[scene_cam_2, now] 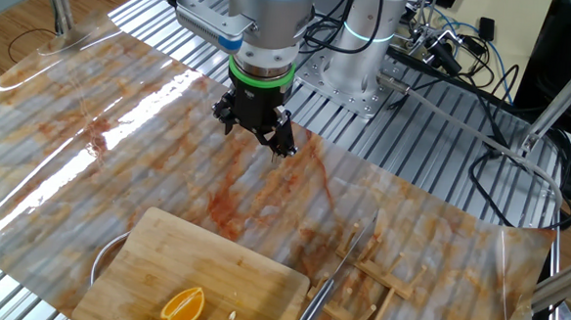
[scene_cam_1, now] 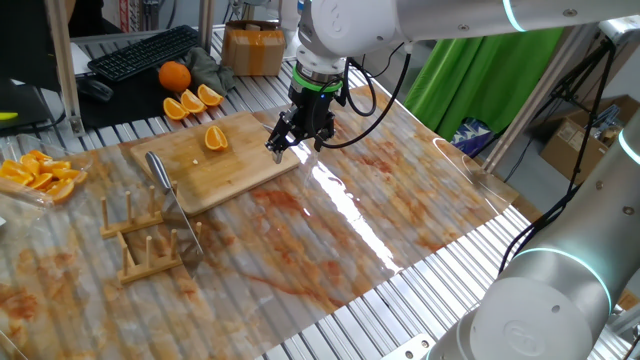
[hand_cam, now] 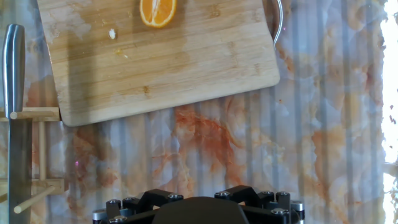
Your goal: Chop the orange
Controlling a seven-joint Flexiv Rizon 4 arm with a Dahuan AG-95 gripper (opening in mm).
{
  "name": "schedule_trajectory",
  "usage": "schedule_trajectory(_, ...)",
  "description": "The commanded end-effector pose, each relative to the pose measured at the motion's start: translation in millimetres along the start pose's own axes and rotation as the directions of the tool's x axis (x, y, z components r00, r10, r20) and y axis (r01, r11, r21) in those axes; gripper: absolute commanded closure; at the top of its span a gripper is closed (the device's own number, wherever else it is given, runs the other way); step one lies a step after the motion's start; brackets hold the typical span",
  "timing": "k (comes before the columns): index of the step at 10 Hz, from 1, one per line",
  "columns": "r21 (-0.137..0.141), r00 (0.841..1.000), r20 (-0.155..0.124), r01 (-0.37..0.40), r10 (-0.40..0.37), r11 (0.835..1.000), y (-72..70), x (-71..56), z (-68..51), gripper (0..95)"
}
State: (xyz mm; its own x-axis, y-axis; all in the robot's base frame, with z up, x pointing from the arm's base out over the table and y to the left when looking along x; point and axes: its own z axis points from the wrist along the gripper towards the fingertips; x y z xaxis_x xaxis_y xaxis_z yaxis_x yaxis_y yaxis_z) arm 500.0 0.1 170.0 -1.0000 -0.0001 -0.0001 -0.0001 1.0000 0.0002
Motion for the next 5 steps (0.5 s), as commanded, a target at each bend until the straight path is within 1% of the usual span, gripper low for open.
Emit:
schedule_trajectory(1, -0.073, 0.996, 0.025, -0.081, 0.083, 0.994, 0.0, 0.0, 0.0, 95.0)
schedule_trajectory(5, -0.076, 0.996, 0.024, -0.081, 0.083, 0.994, 0.9, 1.3, 0.8, 95.0)
